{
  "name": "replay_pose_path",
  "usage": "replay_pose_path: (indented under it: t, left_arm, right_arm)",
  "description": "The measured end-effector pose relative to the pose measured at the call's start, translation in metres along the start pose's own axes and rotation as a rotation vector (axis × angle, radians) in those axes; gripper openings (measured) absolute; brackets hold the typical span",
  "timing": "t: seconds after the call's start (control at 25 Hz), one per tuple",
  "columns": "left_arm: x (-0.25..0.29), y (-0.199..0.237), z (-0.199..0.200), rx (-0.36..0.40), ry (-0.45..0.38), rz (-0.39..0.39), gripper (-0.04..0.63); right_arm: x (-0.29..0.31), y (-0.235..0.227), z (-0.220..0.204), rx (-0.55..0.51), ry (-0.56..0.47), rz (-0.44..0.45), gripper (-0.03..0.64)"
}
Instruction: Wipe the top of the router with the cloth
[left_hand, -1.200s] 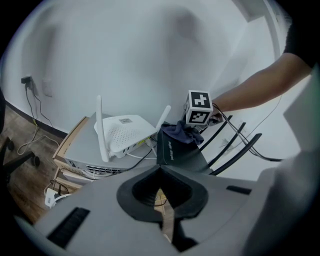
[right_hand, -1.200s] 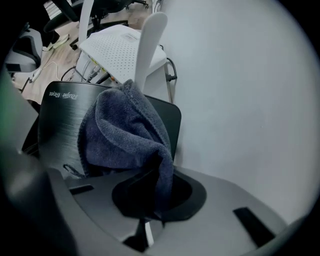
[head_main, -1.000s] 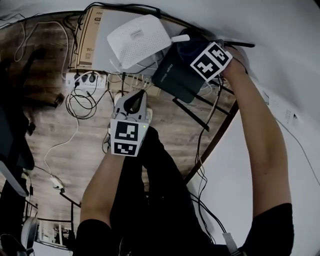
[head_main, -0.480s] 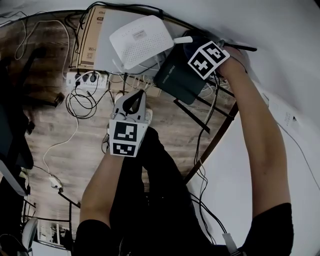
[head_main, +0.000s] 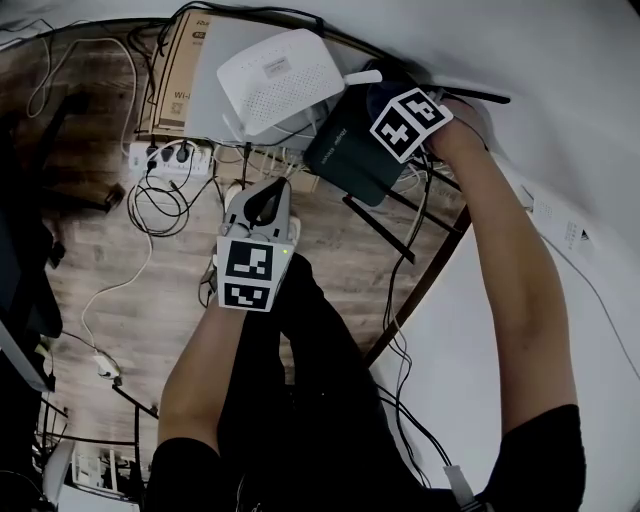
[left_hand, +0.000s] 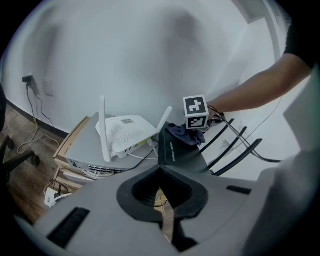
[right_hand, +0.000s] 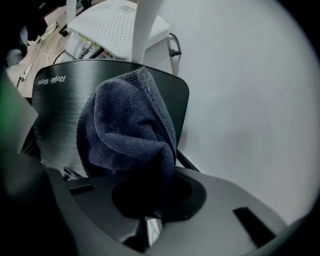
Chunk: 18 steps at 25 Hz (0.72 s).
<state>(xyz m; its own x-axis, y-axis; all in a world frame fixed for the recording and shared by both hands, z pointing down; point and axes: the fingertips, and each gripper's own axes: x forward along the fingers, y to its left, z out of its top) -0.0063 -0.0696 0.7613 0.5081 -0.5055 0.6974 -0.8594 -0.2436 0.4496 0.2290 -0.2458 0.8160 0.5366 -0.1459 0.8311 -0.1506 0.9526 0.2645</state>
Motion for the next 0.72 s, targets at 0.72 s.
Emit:
replay_pose_path:
  t: [0.72]
  left_arm:
    - [-0.007, -0.011, -0.006, -0.002, -0.009, 0.007, -0.006]
  right_arm:
    - [-0.011, 0.035, -0.001, -0.089, 0.078, -0.003, 0.015]
